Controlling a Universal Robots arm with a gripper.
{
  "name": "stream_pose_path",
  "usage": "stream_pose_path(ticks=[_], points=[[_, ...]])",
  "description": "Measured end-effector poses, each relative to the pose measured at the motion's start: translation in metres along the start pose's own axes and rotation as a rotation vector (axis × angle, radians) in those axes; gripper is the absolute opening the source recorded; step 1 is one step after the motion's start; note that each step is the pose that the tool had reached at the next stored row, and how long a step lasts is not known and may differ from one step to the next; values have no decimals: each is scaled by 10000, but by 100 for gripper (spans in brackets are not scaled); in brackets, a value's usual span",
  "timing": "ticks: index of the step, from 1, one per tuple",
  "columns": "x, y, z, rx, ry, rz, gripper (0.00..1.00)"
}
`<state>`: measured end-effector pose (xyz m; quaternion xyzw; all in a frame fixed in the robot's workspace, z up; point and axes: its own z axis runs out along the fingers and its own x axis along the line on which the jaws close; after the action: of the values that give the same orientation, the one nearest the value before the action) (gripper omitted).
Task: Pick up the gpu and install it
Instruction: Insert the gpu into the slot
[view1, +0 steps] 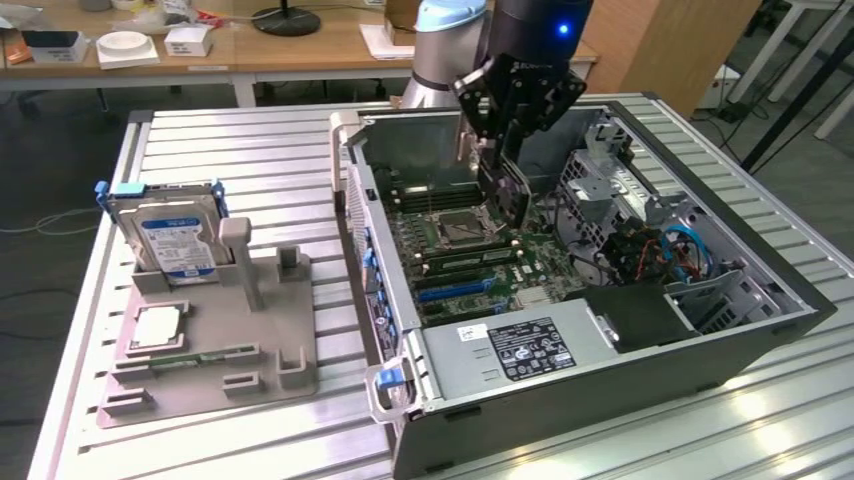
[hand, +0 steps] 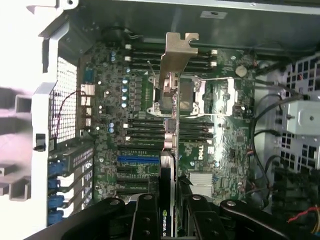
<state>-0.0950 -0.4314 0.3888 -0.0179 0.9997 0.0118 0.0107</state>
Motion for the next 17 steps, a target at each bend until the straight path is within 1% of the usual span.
stream_pose_path(ticks=[8,13,17], points=[[1,-2,72,-30,34,-1450,26],[2,-2,99,-51,55,-2363,26],[-1,-3,113,-70,68,-2981,26]])
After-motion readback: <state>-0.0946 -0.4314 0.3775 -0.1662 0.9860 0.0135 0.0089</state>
